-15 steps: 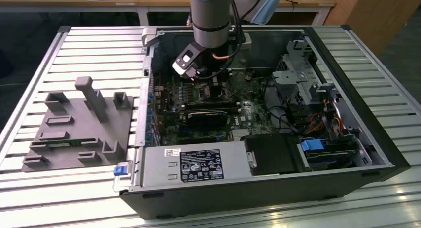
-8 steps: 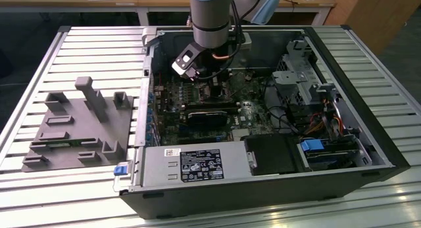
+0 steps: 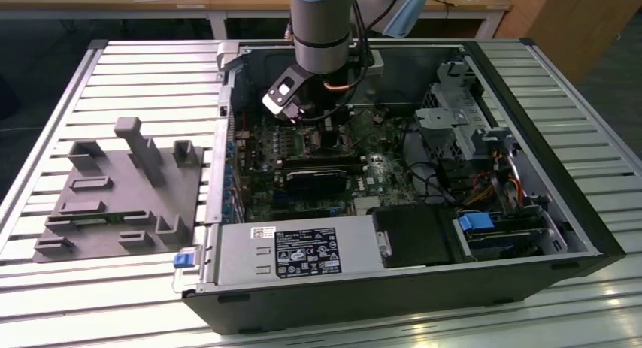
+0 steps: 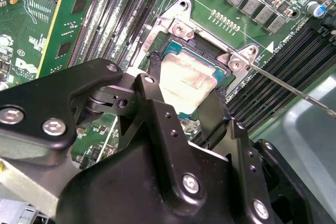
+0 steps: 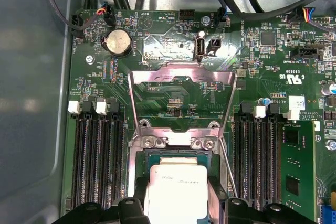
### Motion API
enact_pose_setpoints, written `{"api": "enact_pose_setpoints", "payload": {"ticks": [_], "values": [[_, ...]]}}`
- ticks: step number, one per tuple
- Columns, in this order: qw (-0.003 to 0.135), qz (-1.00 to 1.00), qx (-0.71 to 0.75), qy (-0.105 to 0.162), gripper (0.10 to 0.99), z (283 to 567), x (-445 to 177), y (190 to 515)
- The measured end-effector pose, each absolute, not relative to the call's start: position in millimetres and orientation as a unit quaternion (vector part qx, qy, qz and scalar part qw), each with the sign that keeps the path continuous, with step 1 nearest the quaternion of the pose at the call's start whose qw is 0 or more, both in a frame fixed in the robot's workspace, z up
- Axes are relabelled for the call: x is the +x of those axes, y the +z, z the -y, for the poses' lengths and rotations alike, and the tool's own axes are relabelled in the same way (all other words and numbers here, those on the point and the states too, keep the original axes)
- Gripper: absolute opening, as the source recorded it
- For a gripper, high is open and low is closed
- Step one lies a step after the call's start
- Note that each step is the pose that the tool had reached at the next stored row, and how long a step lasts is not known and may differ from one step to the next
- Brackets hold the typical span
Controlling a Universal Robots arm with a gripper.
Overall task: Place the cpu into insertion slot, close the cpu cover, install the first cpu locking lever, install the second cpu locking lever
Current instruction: 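Place the cpu into insertion slot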
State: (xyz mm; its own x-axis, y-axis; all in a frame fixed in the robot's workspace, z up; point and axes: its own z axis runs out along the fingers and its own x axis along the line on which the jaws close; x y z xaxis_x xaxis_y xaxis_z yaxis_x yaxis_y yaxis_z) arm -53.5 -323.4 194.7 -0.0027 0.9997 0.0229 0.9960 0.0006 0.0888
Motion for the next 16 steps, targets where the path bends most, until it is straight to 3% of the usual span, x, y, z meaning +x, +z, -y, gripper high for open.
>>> {"api": "enact_pose_setpoints", "payload": {"ticks": [15, 16], "values": [[0.023, -0.707, 0.706, 0.040, 0.545, 323.4, -53.0, 194.7], [0.023, -0.707, 0.706, 0.040, 0.608, 323.4, -53.0, 194.7]]}}
